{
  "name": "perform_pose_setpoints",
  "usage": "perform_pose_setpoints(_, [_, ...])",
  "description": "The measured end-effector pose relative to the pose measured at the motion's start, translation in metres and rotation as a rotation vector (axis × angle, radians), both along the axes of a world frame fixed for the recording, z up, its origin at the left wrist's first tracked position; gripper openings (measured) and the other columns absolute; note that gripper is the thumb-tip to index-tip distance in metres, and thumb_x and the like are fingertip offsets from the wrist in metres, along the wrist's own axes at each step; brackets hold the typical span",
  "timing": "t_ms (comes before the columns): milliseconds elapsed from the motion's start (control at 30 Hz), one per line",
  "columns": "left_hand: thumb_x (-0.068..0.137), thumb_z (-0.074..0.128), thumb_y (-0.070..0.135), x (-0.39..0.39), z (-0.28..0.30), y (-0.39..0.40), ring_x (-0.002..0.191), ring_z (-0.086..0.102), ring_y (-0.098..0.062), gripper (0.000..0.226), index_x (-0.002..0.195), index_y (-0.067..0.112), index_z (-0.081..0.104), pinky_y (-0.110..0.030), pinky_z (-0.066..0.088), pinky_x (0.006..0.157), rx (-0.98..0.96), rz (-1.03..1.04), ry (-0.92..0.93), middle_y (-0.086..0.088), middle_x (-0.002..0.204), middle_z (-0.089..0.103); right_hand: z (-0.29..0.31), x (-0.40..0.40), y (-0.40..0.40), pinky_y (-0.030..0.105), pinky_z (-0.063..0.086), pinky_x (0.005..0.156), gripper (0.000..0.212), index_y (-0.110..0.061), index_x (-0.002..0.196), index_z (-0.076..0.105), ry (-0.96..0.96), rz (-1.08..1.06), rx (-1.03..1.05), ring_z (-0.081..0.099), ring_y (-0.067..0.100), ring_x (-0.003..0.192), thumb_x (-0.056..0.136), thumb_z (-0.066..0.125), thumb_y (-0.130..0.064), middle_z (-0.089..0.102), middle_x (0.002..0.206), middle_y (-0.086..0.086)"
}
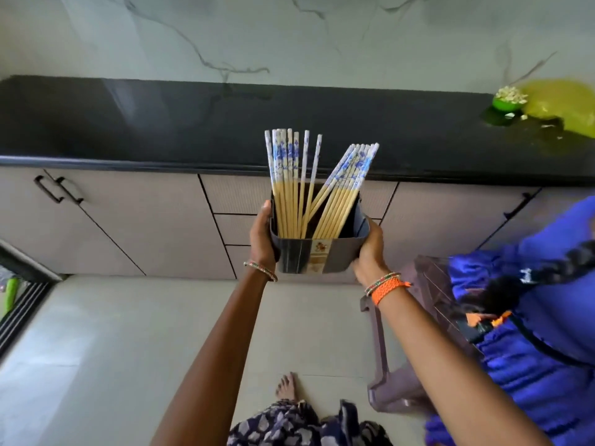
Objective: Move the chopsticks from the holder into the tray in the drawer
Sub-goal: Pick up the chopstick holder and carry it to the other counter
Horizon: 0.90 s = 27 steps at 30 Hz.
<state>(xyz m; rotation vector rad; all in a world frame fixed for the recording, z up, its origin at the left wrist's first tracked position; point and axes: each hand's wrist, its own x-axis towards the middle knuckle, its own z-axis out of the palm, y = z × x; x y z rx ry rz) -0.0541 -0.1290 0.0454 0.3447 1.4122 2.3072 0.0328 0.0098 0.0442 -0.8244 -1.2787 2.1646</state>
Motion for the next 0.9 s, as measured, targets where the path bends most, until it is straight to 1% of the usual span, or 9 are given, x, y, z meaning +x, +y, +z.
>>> perform_pose_setpoints(67, [0.098, 0.028, 0.027, -0.038, 0.003, 0.014, 0.074, 0.068, -0.005, 0.035, 0.09, 0.018, 0.061, -0.023, 0.054, 0.07, -0.036, 0.016, 0.006, 0.01, 0.075, 0.073, 0.005, -0.033, 0.011, 0.019, 0.055, 0.056, 0.044, -0.024, 0.072, 0.073, 0.068, 0.03, 0.003, 0.071, 0.006, 0.064, 0.098, 0.037, -0.032, 0.074, 0.069, -0.007])
perform_pose_setpoints(167, [0.098, 0.032, 0.027, -0.091, 0.007, 0.035, 0.072, 0.069, -0.004, 0.034, 0.088, 0.017, 0.063, -0.022, 0.056, 0.065, -0.057, -0.008, -0.004, 0.009, 0.073, 0.075, 0.008, -0.077, 0.029, 0.031, 0.055, 0.079, 0.028, -0.024, 0.088, 0.071, 0.137, 0.003, 0.044, 0.068, 0.015, 0.09, 0.088, 0.045, -0.037, 0.072, 0.092, -0.001])
perform_pose_setpoints(233, [0.098, 0.033, 0.027, -0.122, 0.011, 0.048, 0.07, 0.07, -0.003, 0.034, 0.087, 0.018, 0.063, -0.018, 0.056, 0.06, -0.063, -0.018, -0.001, 0.01, 0.072, 0.075, 0.011, -0.103, 0.043, 0.04, 0.048, 0.095, 0.028, -0.021, 0.096, 0.068, 0.199, -0.023, 0.039, 0.061, 0.023, 0.105, 0.082, 0.049, -0.036, 0.067, 0.104, 0.004])
perform_pose_setpoints(367, [0.098, 0.031, 0.033, -0.18, 0.022, 0.083, 0.072, 0.069, -0.003, 0.036, 0.087, 0.021, 0.063, -0.024, 0.057, 0.066, -0.091, -0.046, -0.015, 0.011, 0.074, 0.075, 0.017, -0.166, 0.081, 0.051, 0.04, 0.105, 0.028, -0.006, 0.107, 0.062, 0.191, -0.021, 0.087, 0.055, 0.03, 0.11, 0.097, 0.04, -0.02, 0.061, 0.112, 0.014])
perform_pose_setpoints(500, [0.096, 0.03, 0.04, -0.238, 0.03, 0.123, 0.08, 0.069, -0.01, 0.043, 0.092, 0.019, 0.067, -0.034, 0.055, 0.081, -0.042, -0.072, -0.089, 0.005, 0.083, 0.075, 0.019, -0.23, 0.122, 0.052, 0.041, 0.107, 0.036, 0.002, 0.118, 0.061, 0.138, -0.06, 0.112, 0.057, 0.036, 0.116, 0.098, 0.038, -0.018, 0.062, 0.117, 0.019])
perform_pose_setpoints(533, [0.096, 0.029, 0.042, -0.249, 0.032, 0.132, 0.082, 0.069, -0.013, 0.047, 0.09, 0.02, 0.071, -0.035, 0.056, 0.079, -0.024, -0.093, -0.115, 0.003, 0.086, 0.075, 0.02, -0.242, 0.13, 0.053, 0.041, 0.107, 0.036, 0.002, 0.118, 0.061, 0.134, -0.074, 0.096, 0.057, 0.037, 0.119, 0.097, 0.038, -0.017, 0.062, 0.119, 0.02])
perform_pose_setpoints(667, [0.098, 0.026, 0.037, -0.301, 0.032, 0.173, 0.07, 0.071, -0.008, 0.057, 0.072, 0.023, 0.076, -0.024, 0.057, 0.059, 0.029, -0.101, -0.16, 0.005, 0.074, 0.076, 0.019, -0.3, 0.17, 0.053, 0.041, 0.107, 0.039, 0.005, 0.122, 0.06, 0.107, -0.093, 0.039, 0.056, 0.039, 0.121, 0.096, 0.04, -0.015, 0.061, 0.125, 0.025])
perform_pose_setpoints(800, [0.097, 0.028, 0.037, -0.342, 0.018, 0.202, 0.074, 0.071, -0.008, 0.054, 0.076, 0.026, 0.076, -0.028, 0.057, 0.065, 0.001, -0.071, -0.176, 0.006, 0.077, 0.076, 0.007, -0.337, 0.199, 0.048, 0.046, 0.103, 0.031, -0.009, 0.11, 0.068, 0.114, -0.079, 0.007, 0.06, 0.032, 0.116, 0.095, 0.043, -0.02, 0.067, 0.115, 0.013])
perform_pose_setpoints(900, [0.096, 0.031, 0.036, -0.364, 0.005, 0.217, 0.073, 0.07, -0.007, 0.05, 0.073, 0.027, 0.075, -0.028, 0.056, 0.065, -0.026, -0.036, -0.207, 0.007, 0.074, 0.075, -0.004, -0.358, 0.215, 0.048, 0.045, 0.104, 0.032, -0.007, 0.112, 0.067, 0.094, -0.069, -0.056, 0.059, 0.033, 0.117, 0.095, 0.045, -0.022, 0.066, 0.117, 0.015])
